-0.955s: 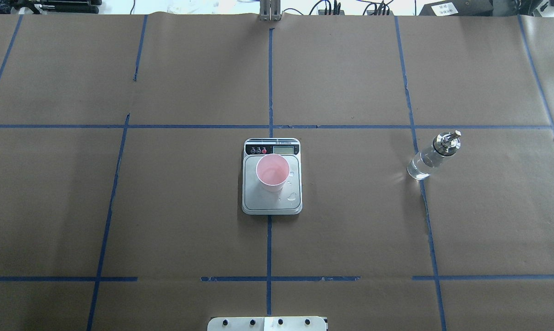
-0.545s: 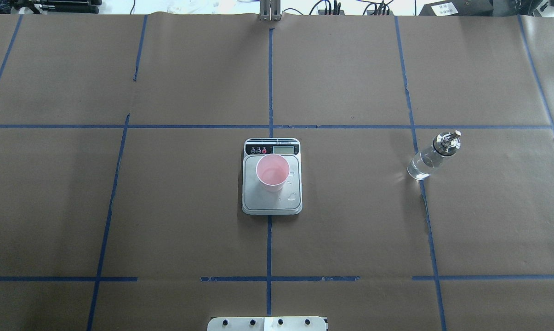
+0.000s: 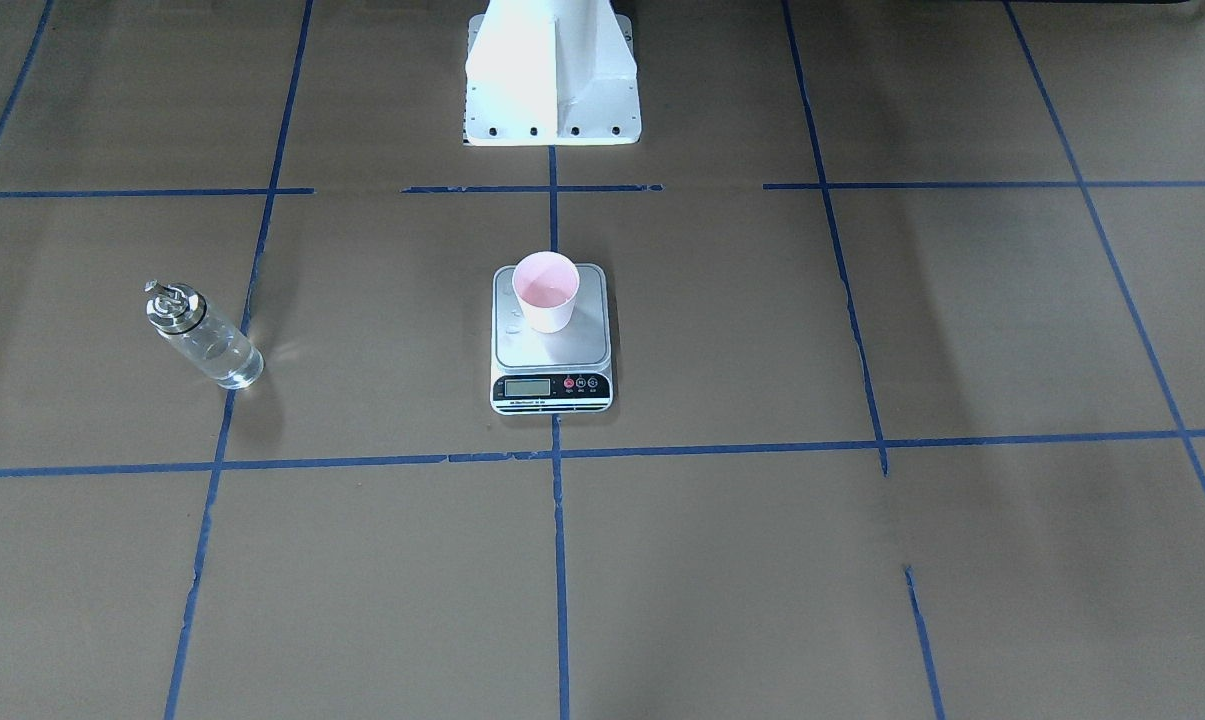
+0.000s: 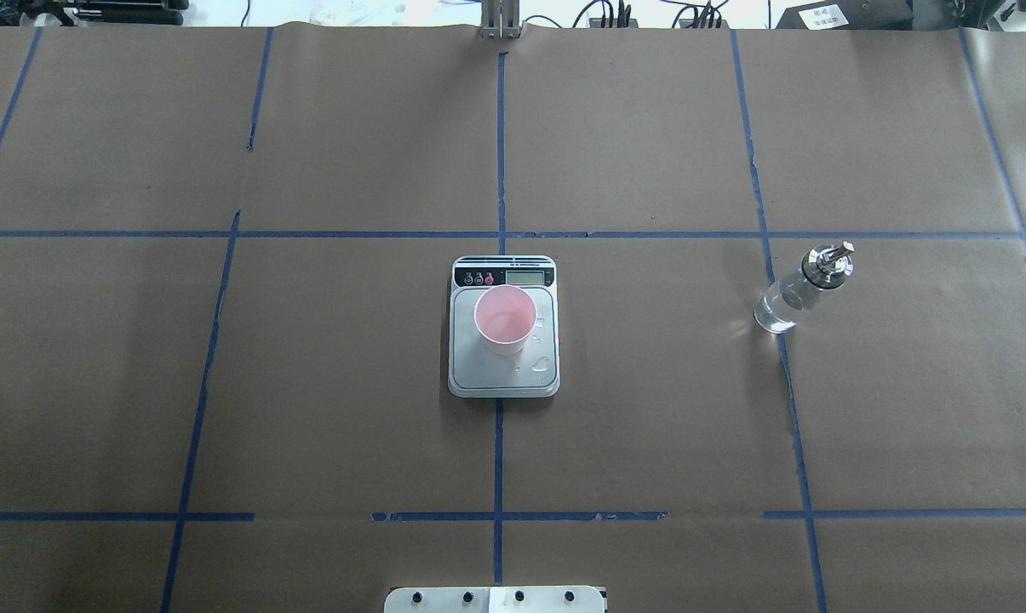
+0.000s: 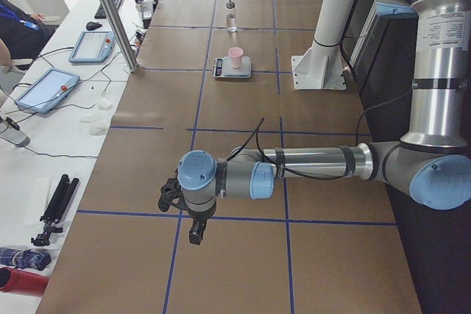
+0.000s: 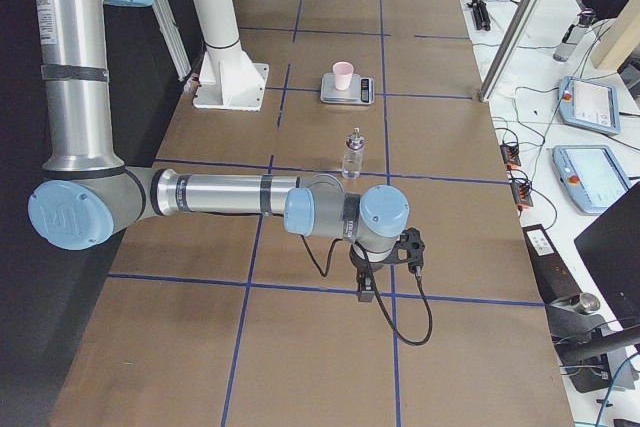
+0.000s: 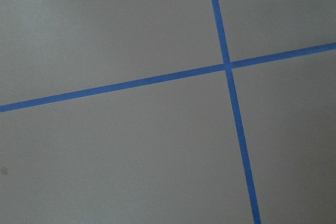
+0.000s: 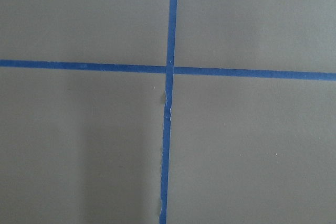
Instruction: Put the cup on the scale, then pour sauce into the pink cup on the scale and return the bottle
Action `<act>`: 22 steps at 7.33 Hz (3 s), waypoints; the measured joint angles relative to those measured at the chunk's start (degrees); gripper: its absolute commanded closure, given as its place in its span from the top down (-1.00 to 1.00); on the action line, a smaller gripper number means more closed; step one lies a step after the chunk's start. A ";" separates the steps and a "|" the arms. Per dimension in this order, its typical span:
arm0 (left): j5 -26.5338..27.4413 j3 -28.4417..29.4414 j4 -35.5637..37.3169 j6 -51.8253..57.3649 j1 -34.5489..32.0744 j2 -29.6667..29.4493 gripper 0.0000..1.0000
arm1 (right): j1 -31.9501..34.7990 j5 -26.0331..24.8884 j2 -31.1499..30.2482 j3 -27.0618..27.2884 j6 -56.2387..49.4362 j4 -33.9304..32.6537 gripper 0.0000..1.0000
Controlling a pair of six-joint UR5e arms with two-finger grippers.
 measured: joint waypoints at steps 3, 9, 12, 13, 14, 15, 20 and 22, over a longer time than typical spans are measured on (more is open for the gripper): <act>0.00 -0.14 -0.12 -1.16 -0.32 -0.01 1.00 | 0.00 -0.16 -0.60 -2.05 7.03 8.63 1.00; 0.00 -0.42 -0.19 -2.66 -1.63 -0.04 1.00 | 0.00 -0.18 -0.64 -2.35 8.74 9.53 1.00; 0.00 -0.45 -0.20 -3.19 -1.67 -0.05 1.00 | 0.00 -0.22 -0.63 -2.26 11.82 9.93 1.00; 0.00 -0.48 -0.20 -3.23 -1.71 -0.07 1.00 | 0.00 -0.20 -0.61 -2.26 12.02 9.98 1.00; 0.00 -0.52 -0.20 -3.21 -1.73 -0.08 1.00 | 0.00 -0.19 -0.60 -2.27 12.06 10.00 1.00; -0.02 -0.72 -0.20 -3.12 -1.75 -0.08 1.00 | 0.00 -0.18 -0.60 -2.27 12.05 10.01 1.00; -0.40 -2.62 -3.88 -3.15 -2.19 1.38 1.00 | 0.00 -0.19 -0.51 -2.20 11.89 10.02 1.00; -0.36 -2.92 -8.08 -7.22 -2.20 1.73 1.00 | 0.00 -0.18 -0.48 -2.20 11.80 10.02 1.00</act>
